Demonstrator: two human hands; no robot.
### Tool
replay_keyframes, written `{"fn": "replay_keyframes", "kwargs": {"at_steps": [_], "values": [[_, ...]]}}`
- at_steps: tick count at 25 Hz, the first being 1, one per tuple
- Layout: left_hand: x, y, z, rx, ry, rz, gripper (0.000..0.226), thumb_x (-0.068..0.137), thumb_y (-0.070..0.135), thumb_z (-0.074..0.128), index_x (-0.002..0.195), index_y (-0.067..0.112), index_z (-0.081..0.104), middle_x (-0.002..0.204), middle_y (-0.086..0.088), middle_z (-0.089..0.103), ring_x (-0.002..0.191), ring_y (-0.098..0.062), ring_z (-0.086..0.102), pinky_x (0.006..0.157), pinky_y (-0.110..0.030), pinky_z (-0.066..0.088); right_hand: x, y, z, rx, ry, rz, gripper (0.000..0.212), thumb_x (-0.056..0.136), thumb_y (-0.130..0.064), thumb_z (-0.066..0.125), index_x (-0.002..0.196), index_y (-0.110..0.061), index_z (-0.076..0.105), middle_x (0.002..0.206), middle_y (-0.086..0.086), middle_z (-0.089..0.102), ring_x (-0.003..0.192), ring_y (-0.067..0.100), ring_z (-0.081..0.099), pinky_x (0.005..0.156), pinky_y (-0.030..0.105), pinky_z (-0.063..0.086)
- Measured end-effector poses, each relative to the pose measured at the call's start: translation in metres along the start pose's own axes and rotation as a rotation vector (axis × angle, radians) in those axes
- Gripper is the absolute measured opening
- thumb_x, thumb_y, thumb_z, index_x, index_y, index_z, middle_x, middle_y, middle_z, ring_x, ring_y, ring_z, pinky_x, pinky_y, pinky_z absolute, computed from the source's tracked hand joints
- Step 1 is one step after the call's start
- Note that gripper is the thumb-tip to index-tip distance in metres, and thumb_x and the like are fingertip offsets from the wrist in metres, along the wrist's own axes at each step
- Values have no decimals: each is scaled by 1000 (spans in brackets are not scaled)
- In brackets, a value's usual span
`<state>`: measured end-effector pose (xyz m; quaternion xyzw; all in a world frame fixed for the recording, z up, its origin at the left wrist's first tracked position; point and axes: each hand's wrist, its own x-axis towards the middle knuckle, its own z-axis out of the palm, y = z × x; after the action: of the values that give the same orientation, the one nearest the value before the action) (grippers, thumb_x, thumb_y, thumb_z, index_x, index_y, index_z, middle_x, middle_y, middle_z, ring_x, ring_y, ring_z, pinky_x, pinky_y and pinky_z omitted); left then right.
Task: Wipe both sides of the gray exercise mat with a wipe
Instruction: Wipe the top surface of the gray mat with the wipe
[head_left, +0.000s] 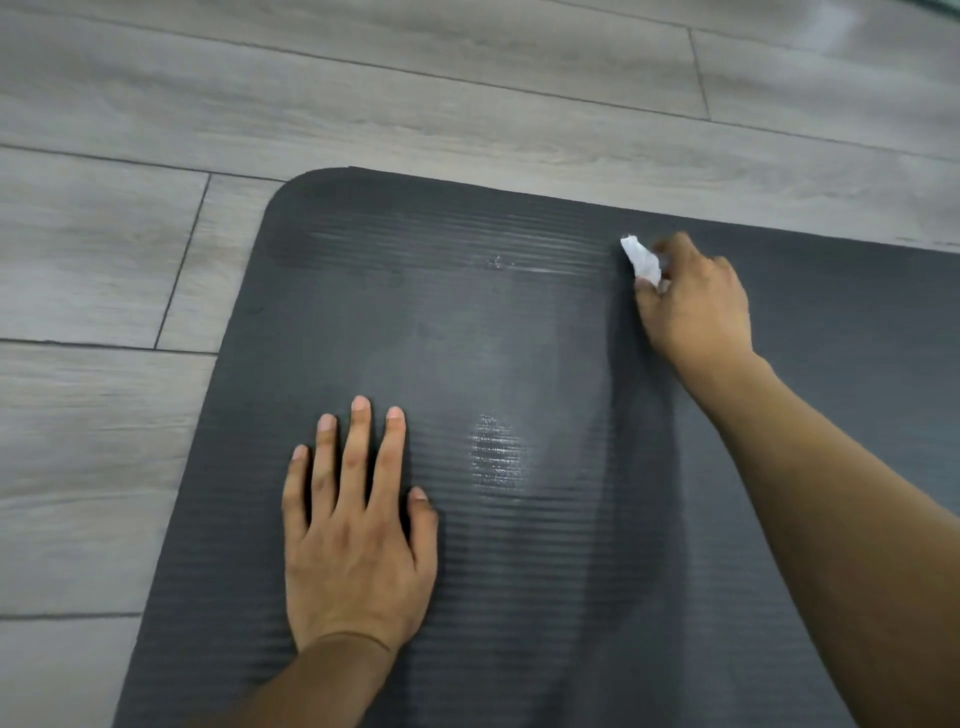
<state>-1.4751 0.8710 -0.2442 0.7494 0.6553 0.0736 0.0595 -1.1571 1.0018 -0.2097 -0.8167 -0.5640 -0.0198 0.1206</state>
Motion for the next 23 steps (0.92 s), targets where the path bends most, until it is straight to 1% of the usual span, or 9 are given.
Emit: {"fn": "replay_keyframes", "kwargs": {"at_steps": [4,6,8,9,13,17,19,21,23], "values": [[1,1,0,12,-12,-1,67,95,37,38,159,20,32,167,-6,26,154,-31,23,125,-52,18,21,30,1,-218,32,-165,26,87,-12,49,102,-9,70,92,19,63,88,39,51,73,41,40],[2,0,1,7,-15,-7,67,95,37,38,159,21,31,167,-6,25,154,-30,23,125,-51,17,16,53,-10,-235,54,21,28,84,-11,46,97,-9,71,88,21,63,85,41,53,73,41,41],[0,1,0,2,-13,-6,67,95,37,37,159,21,31,167,-6,24,154,-30,22,126,-51,16,2,38,-14,-61,41,271,32,80,-8,46,97,-10,73,85,23,65,82,43,57,69,40,47],[1,2,0,-3,-13,-5,67,95,37,37,159,21,31,167,-5,24,154,-30,22,126,-51,16,-2,12,-10,17,31,281,32,79,-8,47,97,-11,74,83,23,66,80,43,60,68,40,49],[1,1,3,-15,-2,-18,67,93,36,38,158,19,36,166,-6,27,153,-31,25,125,-51,17,-30,-153,33,181,-80,-216,27,78,-6,54,93,-15,75,86,13,69,84,36,61,72,40,44],[0,-5,7,-1,4,40,67,90,36,41,151,10,41,160,-14,39,153,-34,25,122,-57,22,-56,-260,46,112,-277,-726,31,94,-13,43,113,-23,66,108,-3,60,106,20,49,87,29,41],[0,-2,4,-8,-6,13,66,92,37,39,155,16,38,164,-10,32,154,-32,24,124,-53,18,-40,-215,41,92,-195,-758,33,93,-14,42,113,-22,67,107,-2,60,105,23,50,86,30,40],[0,1,0,5,-12,-3,66,94,38,36,158,20,34,166,-7,27,154,-31,23,125,-52,16,-24,-119,34,137,-75,-512,32,83,-7,51,105,-15,72,95,7,64,93,33,55,79,35,39],[-1,1,0,-1,-16,2,67,95,38,36,159,21,32,167,-7,26,155,-30,21,125,-52,17,-19,-2,11,2,-24,-170,40,77,-4,50,107,-14,73,94,15,66,90,40,56,79,38,39]]}}
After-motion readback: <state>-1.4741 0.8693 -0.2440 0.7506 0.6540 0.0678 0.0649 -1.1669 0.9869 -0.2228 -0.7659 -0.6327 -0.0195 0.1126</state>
